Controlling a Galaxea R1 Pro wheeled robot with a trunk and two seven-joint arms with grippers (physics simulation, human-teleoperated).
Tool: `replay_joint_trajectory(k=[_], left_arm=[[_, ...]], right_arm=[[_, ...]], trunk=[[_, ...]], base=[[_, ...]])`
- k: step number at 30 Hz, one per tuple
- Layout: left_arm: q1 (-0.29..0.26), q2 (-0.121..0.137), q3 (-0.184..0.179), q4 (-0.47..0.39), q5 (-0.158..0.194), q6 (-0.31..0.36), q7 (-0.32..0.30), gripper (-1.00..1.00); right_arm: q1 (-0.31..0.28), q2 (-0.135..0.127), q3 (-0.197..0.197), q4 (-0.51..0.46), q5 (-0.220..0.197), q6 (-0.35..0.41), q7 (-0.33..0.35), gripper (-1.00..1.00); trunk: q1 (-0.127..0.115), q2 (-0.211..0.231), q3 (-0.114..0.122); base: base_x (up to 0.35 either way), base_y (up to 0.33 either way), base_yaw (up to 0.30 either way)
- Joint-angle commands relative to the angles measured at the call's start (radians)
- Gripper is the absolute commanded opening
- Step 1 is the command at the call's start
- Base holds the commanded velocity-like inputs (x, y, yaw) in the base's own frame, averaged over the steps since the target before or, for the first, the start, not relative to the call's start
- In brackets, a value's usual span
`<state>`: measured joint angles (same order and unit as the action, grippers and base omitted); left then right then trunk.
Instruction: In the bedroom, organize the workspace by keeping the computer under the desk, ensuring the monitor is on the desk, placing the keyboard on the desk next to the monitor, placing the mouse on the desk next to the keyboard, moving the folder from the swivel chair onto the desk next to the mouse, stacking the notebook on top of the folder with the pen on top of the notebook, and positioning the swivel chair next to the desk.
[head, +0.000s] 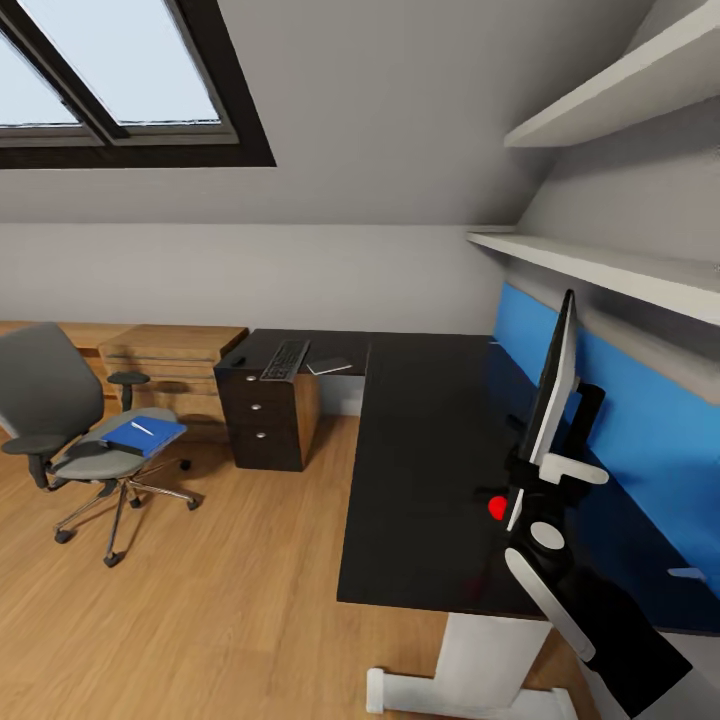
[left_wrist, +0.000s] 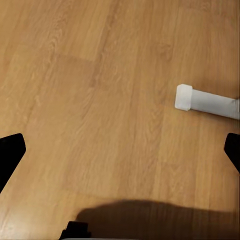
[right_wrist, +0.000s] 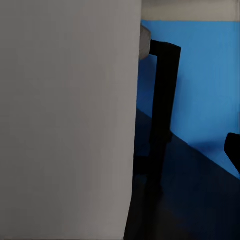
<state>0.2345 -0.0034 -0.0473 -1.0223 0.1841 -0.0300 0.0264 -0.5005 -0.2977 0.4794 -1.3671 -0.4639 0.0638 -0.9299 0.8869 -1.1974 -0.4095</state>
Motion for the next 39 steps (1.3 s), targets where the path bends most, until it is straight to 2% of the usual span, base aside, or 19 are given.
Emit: replay_joint_trajectory(k=[1,7,23,39], left_arm=[[0.000,0.000,-0.002,-0.001,0.009,-0.002,0.003,1.00],[0.000,0.000,-0.002,-0.001,0.009,-0.002,0.003,1.00],[0.000,0.000,-0.002,-0.002,0.009,-0.002,0.003,1.00],[0.000,0.000,-0.002,-0.001,0.009,-0.002,0.003,1.00]], right_arm=[[-0.001,-0.001,0.003,-0.001,-0.005,0.007,-0.007,1.00],[-0.001,-0.001,0.004,-0.002,-0.005,0.007,-0.007,1.00],[-0.001,-0.001,0.005,-0.003,-0.004,0.006,-0.007,1.00],[-0.001,0.000,0.005,-0.001,-0.004,0.007,-0.007,1.00]], trunk=[[0.000,-0.001,-0.001],[0.000,-0.001,-0.001],[0.000,-0.001,-0.001],[0.000,-0.001,-0.001]], base=[[0.000,-0.115,0.000],[-0.052,-0.086,0.000],[-0.239,-0.121,0.000],[-0.018,-0.041,0.000]])
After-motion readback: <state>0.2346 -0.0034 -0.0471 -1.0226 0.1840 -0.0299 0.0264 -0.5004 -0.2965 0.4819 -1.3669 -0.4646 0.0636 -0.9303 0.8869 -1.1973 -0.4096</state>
